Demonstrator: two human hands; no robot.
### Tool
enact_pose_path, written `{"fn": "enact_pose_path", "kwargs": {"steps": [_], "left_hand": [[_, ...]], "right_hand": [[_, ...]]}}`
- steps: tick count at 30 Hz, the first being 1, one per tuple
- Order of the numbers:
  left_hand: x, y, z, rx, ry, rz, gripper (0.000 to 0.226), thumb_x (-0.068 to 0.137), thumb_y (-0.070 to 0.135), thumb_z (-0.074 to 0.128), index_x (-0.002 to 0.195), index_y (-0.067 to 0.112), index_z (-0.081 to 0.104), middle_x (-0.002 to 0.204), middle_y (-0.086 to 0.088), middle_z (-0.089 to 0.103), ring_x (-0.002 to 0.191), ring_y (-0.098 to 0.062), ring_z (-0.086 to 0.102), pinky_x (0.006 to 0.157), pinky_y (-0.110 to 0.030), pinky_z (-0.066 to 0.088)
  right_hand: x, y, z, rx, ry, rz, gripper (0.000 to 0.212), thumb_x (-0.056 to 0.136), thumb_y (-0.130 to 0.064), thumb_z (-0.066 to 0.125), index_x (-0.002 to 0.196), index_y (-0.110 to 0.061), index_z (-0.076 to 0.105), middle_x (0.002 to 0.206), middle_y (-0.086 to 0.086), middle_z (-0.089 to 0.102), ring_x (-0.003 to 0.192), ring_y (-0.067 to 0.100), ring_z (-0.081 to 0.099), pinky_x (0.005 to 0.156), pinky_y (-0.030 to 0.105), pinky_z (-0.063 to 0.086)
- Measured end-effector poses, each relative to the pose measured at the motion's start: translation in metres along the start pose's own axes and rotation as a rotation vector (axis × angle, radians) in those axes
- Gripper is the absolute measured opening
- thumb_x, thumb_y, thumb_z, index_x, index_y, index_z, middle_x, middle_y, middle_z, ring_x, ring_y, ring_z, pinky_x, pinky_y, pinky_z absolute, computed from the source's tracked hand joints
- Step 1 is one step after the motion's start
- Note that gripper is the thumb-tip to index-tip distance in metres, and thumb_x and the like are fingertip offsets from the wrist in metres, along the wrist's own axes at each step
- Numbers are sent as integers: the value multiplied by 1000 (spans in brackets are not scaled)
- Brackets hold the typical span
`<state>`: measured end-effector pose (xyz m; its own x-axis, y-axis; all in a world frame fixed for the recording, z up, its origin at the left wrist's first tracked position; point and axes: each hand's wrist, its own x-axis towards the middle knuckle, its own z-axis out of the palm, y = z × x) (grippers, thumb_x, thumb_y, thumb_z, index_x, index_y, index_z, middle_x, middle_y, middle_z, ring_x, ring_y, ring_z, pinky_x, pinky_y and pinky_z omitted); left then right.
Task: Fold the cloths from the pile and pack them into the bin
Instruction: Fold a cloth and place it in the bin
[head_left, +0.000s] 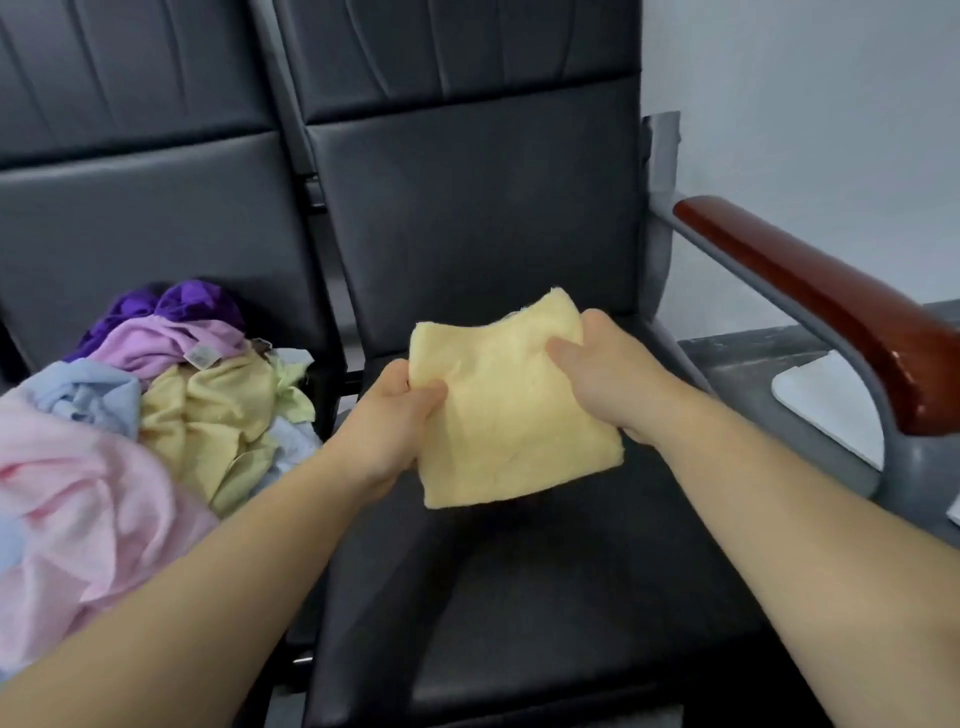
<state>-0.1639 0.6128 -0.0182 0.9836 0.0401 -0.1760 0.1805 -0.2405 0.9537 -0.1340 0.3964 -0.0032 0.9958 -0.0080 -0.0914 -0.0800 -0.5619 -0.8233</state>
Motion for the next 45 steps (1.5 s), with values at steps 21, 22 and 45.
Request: {"fn": "enact_pose_path", "kwargs": {"steps": [21, 22, 45], "left_hand": [[-82, 0, 492, 950, -1042, 347, 11, 98, 27, 52, 93, 22, 43, 91, 6, 53, 79, -8, 49, 64, -26, 39], [-79, -9, 502, 987, -1042, 343, 11, 98, 26, 51, 93, 24, 41, 90, 8, 52, 77, -5, 48, 61, -24, 37], [-88, 33, 215, 592, -328, 385, 30, 87, 31, 72, 111, 45, 59, 104, 23, 66, 79, -9, 64, 70, -26, 52]], "right_hand": [[-271, 358, -158, 620, 1095, 734, 16, 103, -32, 50, 109, -18, 52, 99, -2, 61, 84, 14, 58, 62, 33, 41], [-270, 369, -151, 648, 1088, 765, 16, 104, -32, 50, 107, -17, 51, 97, -1, 61, 81, 14, 58, 60, 33, 41], [-167, 177, -143, 41, 311, 42, 18, 91, -47, 68, 108, -45, 61, 103, -25, 64, 91, -7, 61, 83, 19, 50]]}}
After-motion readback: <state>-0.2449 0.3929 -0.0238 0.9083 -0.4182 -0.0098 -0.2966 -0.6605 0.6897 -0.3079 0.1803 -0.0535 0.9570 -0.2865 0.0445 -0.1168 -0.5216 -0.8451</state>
